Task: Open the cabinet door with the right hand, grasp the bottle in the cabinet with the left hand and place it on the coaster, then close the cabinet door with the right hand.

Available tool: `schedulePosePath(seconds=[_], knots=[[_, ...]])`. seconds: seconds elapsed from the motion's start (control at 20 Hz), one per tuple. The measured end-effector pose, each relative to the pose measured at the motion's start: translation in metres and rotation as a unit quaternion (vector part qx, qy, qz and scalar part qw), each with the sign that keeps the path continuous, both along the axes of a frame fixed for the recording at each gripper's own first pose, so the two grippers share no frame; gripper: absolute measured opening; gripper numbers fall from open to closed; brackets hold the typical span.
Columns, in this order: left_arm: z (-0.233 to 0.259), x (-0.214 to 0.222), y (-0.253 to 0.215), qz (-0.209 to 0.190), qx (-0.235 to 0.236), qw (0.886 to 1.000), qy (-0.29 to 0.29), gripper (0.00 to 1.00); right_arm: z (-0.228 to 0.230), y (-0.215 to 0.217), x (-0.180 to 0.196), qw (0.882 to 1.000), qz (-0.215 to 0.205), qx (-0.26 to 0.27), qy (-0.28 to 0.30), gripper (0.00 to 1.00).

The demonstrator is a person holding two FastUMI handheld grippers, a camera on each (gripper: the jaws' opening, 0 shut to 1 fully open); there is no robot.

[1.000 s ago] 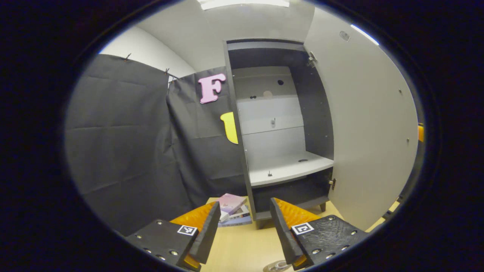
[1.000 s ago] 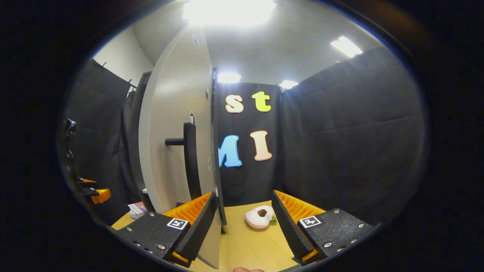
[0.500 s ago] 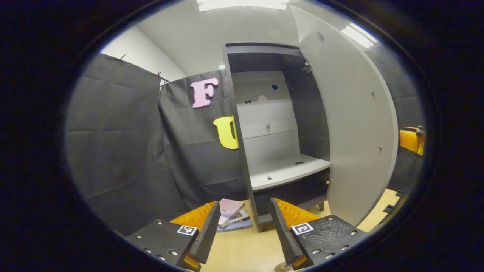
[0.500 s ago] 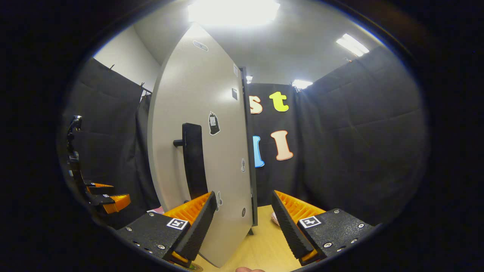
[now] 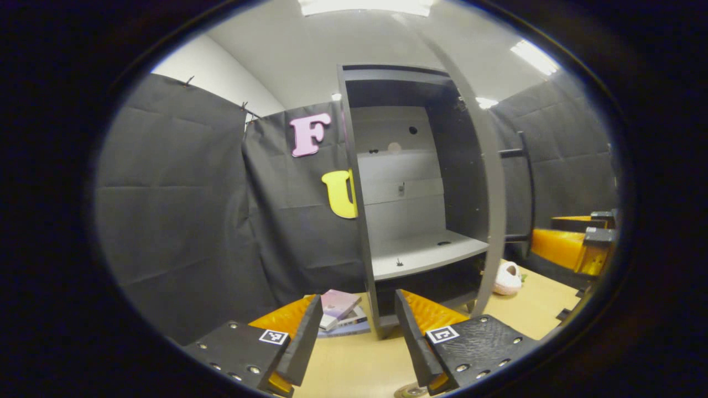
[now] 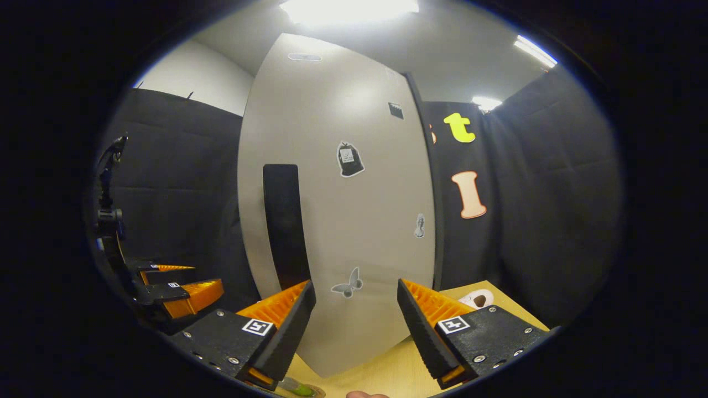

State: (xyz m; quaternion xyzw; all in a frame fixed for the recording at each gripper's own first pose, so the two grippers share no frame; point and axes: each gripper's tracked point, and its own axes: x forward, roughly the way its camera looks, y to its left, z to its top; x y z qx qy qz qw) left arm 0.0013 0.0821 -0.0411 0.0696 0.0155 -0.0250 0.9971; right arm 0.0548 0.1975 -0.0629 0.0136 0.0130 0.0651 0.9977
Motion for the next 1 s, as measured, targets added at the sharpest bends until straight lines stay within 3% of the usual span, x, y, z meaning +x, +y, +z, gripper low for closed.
schedulePosePath(seconds=[0.15, 0.4, 0.5, 0.65, 1.0], knots=[[0.007, 0.002, -0.012, 0.001, 0.009, 1.0, -0.006, 0.79, 0.001, -0.004, 0.009, 1.0, 0.006, -0.004, 0.005, 0.93], [0.008, 0.015, -0.037, -0.001, -0.027, 1.0, -0.002, 0.7, 0.01, -0.024, 0.018, 0.999, -0.026, -0.032, -0.007, 0.93], [0.008, 0.018, -0.043, 0.011, -0.042, 0.999, -0.001, 0.75, 0.015, -0.026, 0.016, 0.998, -0.034, -0.045, -0.017, 0.93], [0.008, 0.021, -0.052, 0.016, -0.068, 0.998, -0.005, 0.7, 0.029, -0.038, 0.016, 0.994, -0.054, -0.082, -0.043, 0.93], [0.021, 0.018, -0.091, -0.007, -0.022, 0.999, -0.028, 0.8, 0.014, -0.036, 0.022, 0.997, -0.044, -0.061, -0.018, 0.94]])
